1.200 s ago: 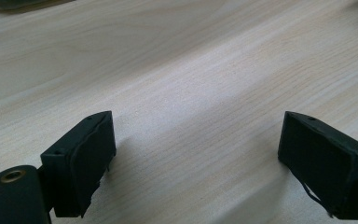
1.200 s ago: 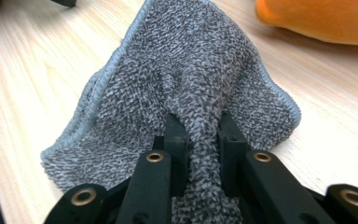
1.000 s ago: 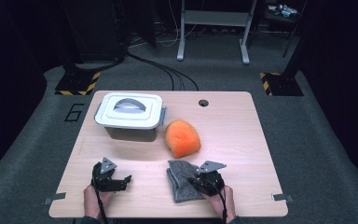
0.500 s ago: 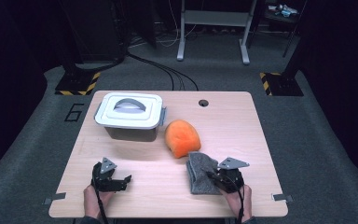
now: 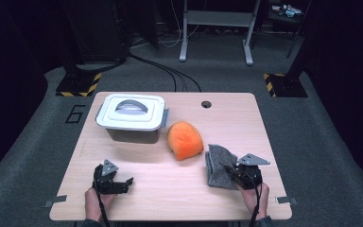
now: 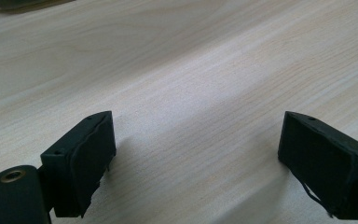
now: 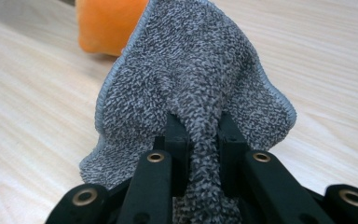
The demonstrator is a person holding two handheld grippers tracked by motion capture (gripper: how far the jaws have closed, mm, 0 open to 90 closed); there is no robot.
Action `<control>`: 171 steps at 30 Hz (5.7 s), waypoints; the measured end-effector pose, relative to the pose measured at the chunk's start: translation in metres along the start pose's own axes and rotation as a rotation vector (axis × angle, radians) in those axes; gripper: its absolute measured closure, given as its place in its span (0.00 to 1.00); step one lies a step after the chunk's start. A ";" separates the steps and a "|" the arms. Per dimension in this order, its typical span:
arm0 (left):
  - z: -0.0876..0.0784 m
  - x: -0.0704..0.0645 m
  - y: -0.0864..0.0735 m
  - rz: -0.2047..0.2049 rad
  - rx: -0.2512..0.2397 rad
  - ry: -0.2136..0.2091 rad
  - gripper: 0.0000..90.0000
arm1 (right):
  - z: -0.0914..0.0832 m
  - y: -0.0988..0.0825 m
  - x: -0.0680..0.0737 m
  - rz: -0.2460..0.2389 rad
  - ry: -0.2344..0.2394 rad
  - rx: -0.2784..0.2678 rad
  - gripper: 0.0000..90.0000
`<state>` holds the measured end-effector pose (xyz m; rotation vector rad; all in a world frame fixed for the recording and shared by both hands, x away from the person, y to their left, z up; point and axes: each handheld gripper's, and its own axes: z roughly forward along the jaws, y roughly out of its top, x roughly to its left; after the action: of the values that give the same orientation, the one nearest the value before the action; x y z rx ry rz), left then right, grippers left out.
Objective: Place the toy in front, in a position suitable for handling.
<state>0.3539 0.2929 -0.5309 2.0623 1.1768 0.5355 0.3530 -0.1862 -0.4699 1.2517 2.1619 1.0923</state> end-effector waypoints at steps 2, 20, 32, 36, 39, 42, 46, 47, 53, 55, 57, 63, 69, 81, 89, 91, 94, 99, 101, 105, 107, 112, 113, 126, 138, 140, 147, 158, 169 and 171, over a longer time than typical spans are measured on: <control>0.000 0.000 0.000 0.000 0.000 0.000 0.12 | -0.001 0.001 -0.004 0.007 -0.015 -0.003 0.87; 0.000 0.000 0.000 -0.001 0.000 0.000 0.12 | -0.004 0.004 -0.044 0.073 -0.127 -0.011 0.87; 0.000 0.000 0.000 0.001 0.000 0.000 0.12 | 0.004 -0.003 -0.067 0.122 -0.187 0.012 0.86; 0.000 0.000 0.000 0.000 0.000 0.000 0.12 | 0.007 -0.005 -0.072 0.138 -0.203 0.021 0.86; 0.000 0.000 0.000 0.001 0.001 0.000 0.12 | 0.010 -0.007 -0.074 0.155 -0.213 0.029 0.86; 0.000 0.000 0.000 0.001 0.001 0.000 0.12 | 0.013 -0.009 -0.076 0.159 -0.224 0.040 0.85; 0.000 0.000 0.000 0.000 0.000 0.000 0.12 | 0.017 -0.011 -0.077 0.166 -0.232 0.049 0.85; 0.000 0.000 0.000 0.000 0.000 0.000 0.12 | 0.018 -0.012 -0.078 0.165 -0.233 0.054 0.85; 0.000 0.000 0.000 0.000 0.001 0.000 0.12 | 0.025 -0.018 -0.080 0.176 -0.244 0.076 0.84; 0.000 0.000 0.000 0.000 0.001 0.000 0.12 | 0.027 -0.020 -0.080 0.176 -0.245 0.086 0.84; 0.000 0.000 0.000 0.000 0.000 0.000 0.12 | 0.029 -0.022 -0.081 0.174 -0.245 0.092 0.84; 0.000 0.000 0.000 0.000 0.000 0.001 0.12 | 0.032 -0.025 -0.081 0.182 -0.245 0.089 0.83; 0.000 0.000 0.000 0.001 0.001 0.001 0.12 | 0.034 -0.026 -0.082 0.190 -0.242 0.089 0.72; -0.001 0.000 0.001 0.008 0.014 -0.005 0.12 | 0.009 -0.020 -0.062 0.167 -0.189 0.038 0.16; -0.001 0.000 0.001 0.005 0.014 -0.007 0.12 | 0.000 -0.020 -0.034 0.125 -0.104 0.020 0.09; -0.001 0.000 0.001 0.004 0.014 -0.007 0.12 | 0.001 -0.021 -0.026 0.113 -0.086 0.018 0.08; -0.001 0.000 0.001 0.004 0.014 -0.007 0.12 | 0.005 -0.023 -0.014 0.089 -0.058 0.015 0.08; -0.001 -0.001 0.000 0.013 0.003 -0.001 0.12 | 0.017 -0.027 0.004 0.057 -0.026 0.035 0.06; -0.001 -0.001 0.000 0.015 0.005 -0.005 0.12 | 0.024 -0.029 0.009 0.043 -0.010 0.044 0.05; -0.001 0.000 0.001 0.008 0.012 -0.017 0.12 | 0.036 -0.033 0.019 0.013 0.015 0.068 0.04; -0.001 -0.001 0.000 0.015 0.006 -0.012 0.12 | 0.040 -0.034 0.023 -0.001 0.022 0.075 0.04; 0.000 -0.002 0.001 0.015 -0.002 -0.017 0.12 | 0.049 -0.034 0.025 -0.013 0.019 0.094 0.04; 0.000 -0.002 0.001 0.015 -0.002 -0.017 0.12 | 0.049 -0.034 0.025 -0.013 0.019 0.094 0.04; 0.004 -0.017 0.030 0.031 -0.044 -0.095 0.12 | 0.053 -0.035 0.027 -0.053 0.006 0.119 0.05; 0.013 -0.038 0.061 0.099 -0.074 -0.151 0.13 | 0.052 -0.035 0.028 -0.038 0.007 0.128 0.05; 0.014 -0.041 0.066 0.104 -0.080 -0.160 0.14 | 0.052 -0.035 0.028 -0.036 0.006 0.128 0.05; 0.020 -0.053 0.083 0.122 -0.095 -0.189 0.15 | 0.053 -0.035 0.027 -0.049 0.002 0.124 0.05; 0.034 -0.074 0.105 0.179 -0.092 -0.217 0.16 | 0.053 -0.035 0.026 -0.050 0.003 0.122 0.05; 0.046 -0.090 0.124 0.214 -0.093 -0.240 0.17 | 0.053 -0.035 0.026 -0.049 0.004 0.120 0.05; 0.048 -0.091 0.130 0.223 -0.093 -0.243 0.18 | 0.053 -0.035 0.027 -0.049 0.004 0.118 0.05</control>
<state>0.4143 0.1510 -0.4688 2.1212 0.7730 0.4198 0.3562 -0.1512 -0.5292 1.2409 2.2762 0.9612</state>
